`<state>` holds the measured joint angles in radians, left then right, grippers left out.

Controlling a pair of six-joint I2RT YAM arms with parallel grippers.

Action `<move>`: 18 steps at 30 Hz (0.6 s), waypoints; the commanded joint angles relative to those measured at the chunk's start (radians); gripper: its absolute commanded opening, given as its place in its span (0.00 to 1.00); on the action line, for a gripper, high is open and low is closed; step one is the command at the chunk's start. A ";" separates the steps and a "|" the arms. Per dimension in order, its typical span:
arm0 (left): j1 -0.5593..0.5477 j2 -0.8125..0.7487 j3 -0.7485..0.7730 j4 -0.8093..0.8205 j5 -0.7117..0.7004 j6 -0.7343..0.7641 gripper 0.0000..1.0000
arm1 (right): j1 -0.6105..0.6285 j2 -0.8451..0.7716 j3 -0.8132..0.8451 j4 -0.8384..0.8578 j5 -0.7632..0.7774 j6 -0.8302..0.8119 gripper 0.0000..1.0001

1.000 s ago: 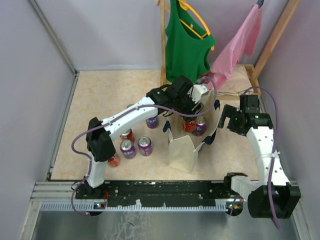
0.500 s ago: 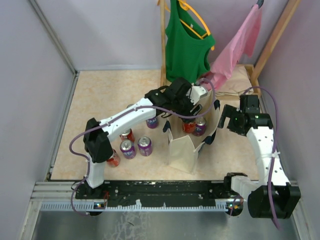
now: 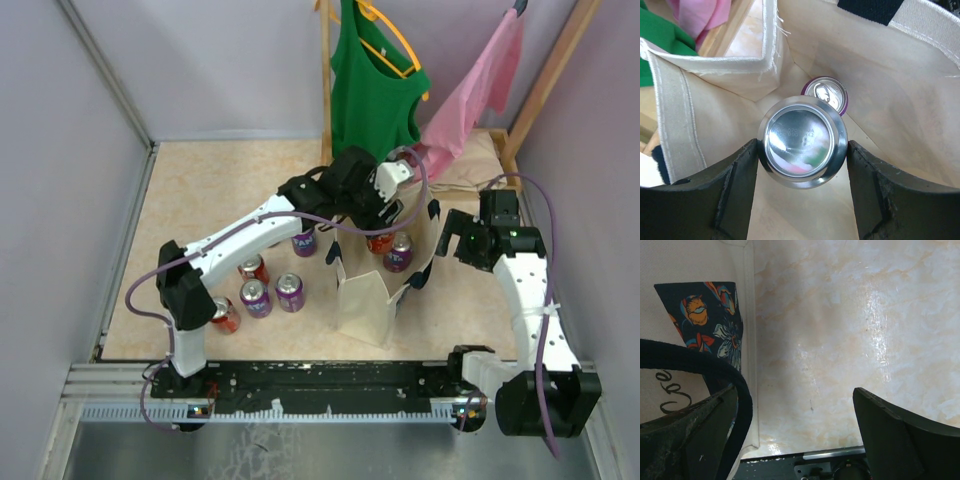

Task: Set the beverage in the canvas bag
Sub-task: Pick up the drink from the canvas bag.

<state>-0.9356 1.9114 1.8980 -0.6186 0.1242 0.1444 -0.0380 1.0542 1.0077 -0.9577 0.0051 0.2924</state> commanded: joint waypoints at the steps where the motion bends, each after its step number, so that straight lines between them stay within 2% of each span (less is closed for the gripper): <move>1: 0.011 -0.087 0.023 0.115 -0.011 0.019 0.00 | -0.010 -0.006 0.021 0.036 -0.015 0.011 0.99; 18: 0.047 -0.152 0.021 0.159 0.001 0.014 0.00 | -0.010 -0.002 0.016 0.058 -0.033 0.028 0.99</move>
<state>-0.9020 1.8423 1.8980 -0.5819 0.1158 0.1570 -0.0380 1.0565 1.0077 -0.9314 -0.0147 0.3122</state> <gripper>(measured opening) 0.714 0.991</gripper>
